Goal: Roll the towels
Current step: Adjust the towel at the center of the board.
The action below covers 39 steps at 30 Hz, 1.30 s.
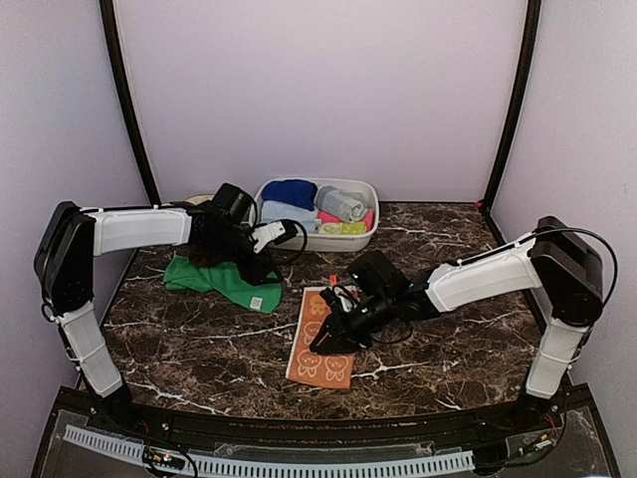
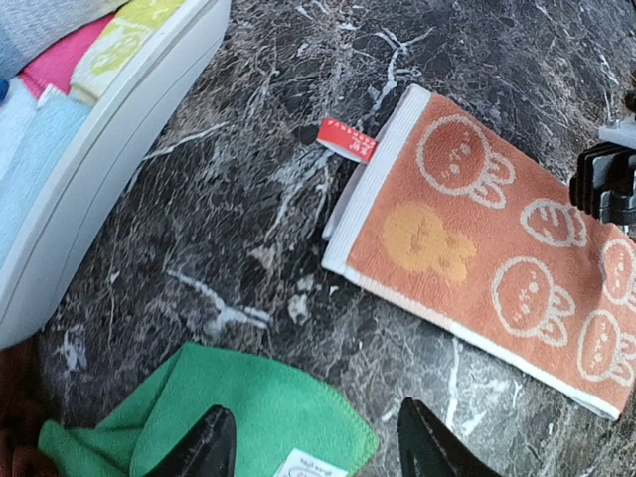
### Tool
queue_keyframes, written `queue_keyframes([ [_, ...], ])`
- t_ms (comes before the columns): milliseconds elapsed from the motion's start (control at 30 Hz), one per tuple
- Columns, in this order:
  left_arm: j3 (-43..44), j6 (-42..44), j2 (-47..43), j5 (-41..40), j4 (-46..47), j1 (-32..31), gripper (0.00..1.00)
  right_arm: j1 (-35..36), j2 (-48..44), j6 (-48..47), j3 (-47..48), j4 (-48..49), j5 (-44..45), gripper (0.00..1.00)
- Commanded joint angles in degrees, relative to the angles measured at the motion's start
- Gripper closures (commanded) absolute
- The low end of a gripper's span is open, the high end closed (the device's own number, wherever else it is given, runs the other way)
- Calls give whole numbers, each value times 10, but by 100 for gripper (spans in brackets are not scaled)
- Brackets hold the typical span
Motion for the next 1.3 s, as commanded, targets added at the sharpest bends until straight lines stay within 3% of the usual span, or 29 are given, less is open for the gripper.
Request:
queue_keyframes([
  [0,-52,-3,-76,-8,1,11,41,29,63,2,48,11,0,82],
  [233,-91,28,-117,-17,8,11,38,25,136,2,78,-7,0,82],
  [400,-83,43,-120,0,-20,12,34,4,87,2,104,-41,0,82],
  [567,-78,57,-114,30,-45,11,33,-69,41,2,127,-105,0,82],
  [767,-58,62,-96,30,-82,11,32,-133,74,2,159,-236,0,82],
  [1033,-62,81,-98,40,-105,11,33,-138,90,2,69,-142,0,82],
  [1067,-62,83,-99,46,-108,11,33,-138,93,2,60,-124,117,41],
  [1100,-62,86,-101,55,-112,10,33,-138,95,2,50,-107,63,77],
  [1133,-63,90,-104,63,-113,11,33,-138,98,-170,44,-90,61,82],
  [1167,-66,96,-107,70,-113,10,33,-138,100,-128,38,-70,61,83],
  [1267,-66,105,-118,92,-118,7,32,-136,115,-121,35,-19,61,83],
])
